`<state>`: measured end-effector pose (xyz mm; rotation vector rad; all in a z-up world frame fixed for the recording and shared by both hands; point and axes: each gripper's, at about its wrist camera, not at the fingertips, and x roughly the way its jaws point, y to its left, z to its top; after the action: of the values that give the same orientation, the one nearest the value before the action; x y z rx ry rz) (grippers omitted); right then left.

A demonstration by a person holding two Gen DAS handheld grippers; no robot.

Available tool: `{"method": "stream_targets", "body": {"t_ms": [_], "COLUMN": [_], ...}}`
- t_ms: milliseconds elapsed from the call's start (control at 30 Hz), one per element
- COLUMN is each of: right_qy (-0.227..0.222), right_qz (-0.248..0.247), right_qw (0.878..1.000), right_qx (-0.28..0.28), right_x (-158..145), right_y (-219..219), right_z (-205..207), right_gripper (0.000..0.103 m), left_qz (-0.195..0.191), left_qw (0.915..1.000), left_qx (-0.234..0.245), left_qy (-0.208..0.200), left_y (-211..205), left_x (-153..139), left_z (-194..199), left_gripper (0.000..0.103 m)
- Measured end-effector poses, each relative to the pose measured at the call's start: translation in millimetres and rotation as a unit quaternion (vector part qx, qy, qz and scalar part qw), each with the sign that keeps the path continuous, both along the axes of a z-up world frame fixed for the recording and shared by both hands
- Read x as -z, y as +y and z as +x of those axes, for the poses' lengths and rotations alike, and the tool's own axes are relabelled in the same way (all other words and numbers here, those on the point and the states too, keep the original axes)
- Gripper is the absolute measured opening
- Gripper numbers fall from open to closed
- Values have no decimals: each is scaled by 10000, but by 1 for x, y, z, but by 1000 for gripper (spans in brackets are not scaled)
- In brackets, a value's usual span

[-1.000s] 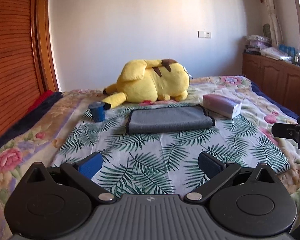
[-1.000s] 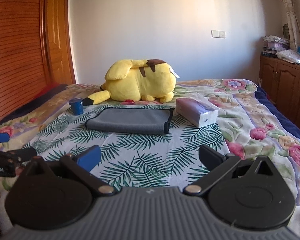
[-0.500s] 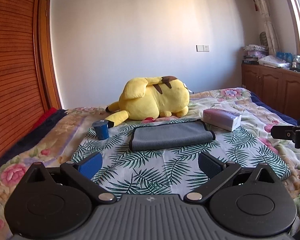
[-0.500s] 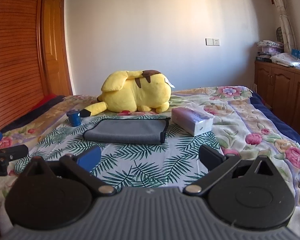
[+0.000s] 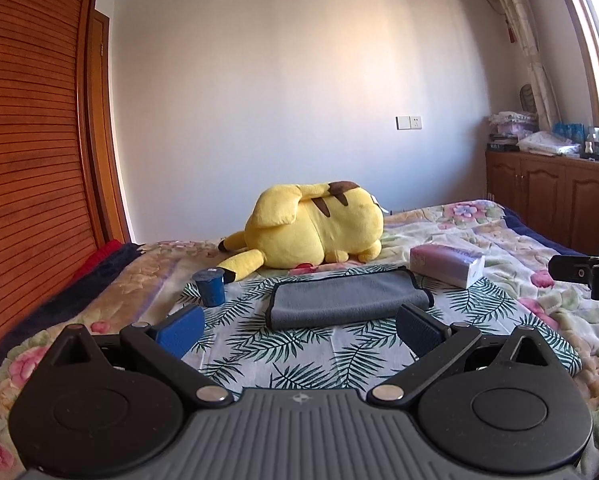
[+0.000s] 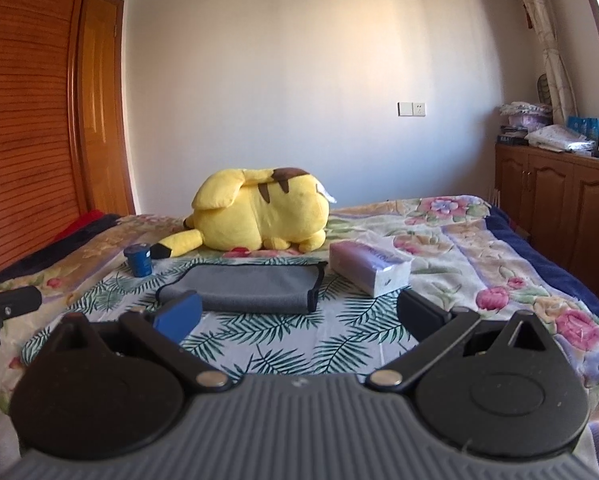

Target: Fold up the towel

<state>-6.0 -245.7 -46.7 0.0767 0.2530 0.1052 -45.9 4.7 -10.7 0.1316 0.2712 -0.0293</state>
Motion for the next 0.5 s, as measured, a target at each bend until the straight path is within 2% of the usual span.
{"method": "stream_targets", "body": {"t_ms": [500], "right_qy": [-43], "right_qz": [-4], "right_qw": [10000], "right_qx": [46], "right_x": [1], "right_y": [-1], "right_z": [0], "right_gripper": [103], "left_qz": [-27], "left_qw": [10000], "left_qx": [-11], "left_qy": [33], "left_y": [3], "left_x": [1], "left_z": [1], "left_gripper": [103]}}
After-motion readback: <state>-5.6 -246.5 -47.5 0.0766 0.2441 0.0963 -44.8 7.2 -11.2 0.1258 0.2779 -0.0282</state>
